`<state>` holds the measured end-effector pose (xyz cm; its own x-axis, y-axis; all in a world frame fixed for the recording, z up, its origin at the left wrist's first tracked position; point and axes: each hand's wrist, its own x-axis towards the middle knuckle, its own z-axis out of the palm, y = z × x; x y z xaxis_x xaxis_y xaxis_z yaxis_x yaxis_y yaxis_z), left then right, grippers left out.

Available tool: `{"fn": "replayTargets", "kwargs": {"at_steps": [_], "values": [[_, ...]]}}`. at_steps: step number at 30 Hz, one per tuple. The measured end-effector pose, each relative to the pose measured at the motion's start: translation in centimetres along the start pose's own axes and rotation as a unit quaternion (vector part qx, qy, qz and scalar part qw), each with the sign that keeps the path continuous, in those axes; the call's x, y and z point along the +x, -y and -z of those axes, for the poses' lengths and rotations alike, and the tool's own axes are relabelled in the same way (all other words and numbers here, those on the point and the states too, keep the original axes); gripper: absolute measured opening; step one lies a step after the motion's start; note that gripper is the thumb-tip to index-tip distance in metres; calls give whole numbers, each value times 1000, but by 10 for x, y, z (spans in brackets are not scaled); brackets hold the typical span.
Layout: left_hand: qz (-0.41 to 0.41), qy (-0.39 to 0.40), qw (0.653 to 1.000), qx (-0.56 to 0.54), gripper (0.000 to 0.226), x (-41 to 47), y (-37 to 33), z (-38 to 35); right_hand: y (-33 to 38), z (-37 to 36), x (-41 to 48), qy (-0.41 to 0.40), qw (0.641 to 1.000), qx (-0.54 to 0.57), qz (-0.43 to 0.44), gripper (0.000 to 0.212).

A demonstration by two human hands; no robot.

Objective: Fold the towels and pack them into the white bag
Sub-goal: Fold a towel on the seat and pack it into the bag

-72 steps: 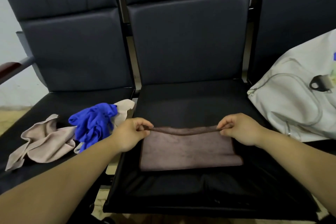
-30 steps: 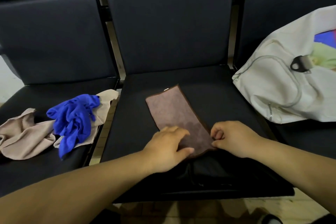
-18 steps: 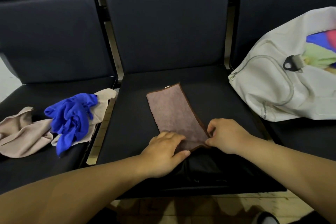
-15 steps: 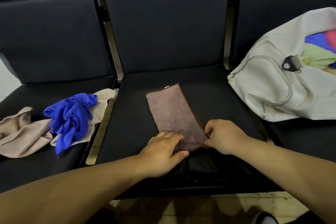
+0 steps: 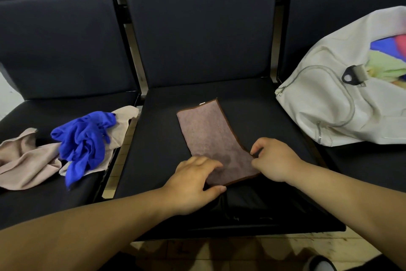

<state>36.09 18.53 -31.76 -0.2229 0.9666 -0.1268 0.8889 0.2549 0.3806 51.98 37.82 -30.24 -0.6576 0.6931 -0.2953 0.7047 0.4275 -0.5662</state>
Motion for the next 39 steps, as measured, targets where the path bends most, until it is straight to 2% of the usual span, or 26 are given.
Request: {"fn": "replayTargets", "kwargs": {"at_steps": [6,10,12,14,16,20,23,26,30,33,36,39], "values": [[-1,2,1000,-16,55,0,-1,-1,-7,-2,-1,14,998,-52,33,27],[8,3,1000,-21,46,-4,3,-1,-14,-1,-7,-17,976,-128,176,27],[-5,-2,1000,-28,37,-8,1,0,-18,2,-10,39,967,-103,231,29],[-24,-7,999,-30,28,-12,-1,1,-22,5,-14,99,962,-95,234,28],[-21,-6,999,-32,27,-16,-1,4,-26,8,-17,121,963,-85,224,30],[-14,4,1000,-22,37,-22,-3,11,-24,10,-22,118,968,-49,218,34],[-24,0,1000,-16,42,-27,-5,15,-21,6,-27,105,965,-64,230,35],[-9,-4,997,-75,37,-28,-3,22,-18,6,-33,96,959,-79,253,33],[21,16,978,-205,25,-28,-2,40,-7,21,-39,96,964,27,246,23],[36,26,950,-308,23,-28,1,55,4,37,-41,77,965,74,240,20],[60,-9,927,-371,19,-24,3,70,17,47,-37,50,965,92,242,23],[88,-71,917,-383,16,-12,8,79,29,53,-24,18,964,114,239,26]]}}
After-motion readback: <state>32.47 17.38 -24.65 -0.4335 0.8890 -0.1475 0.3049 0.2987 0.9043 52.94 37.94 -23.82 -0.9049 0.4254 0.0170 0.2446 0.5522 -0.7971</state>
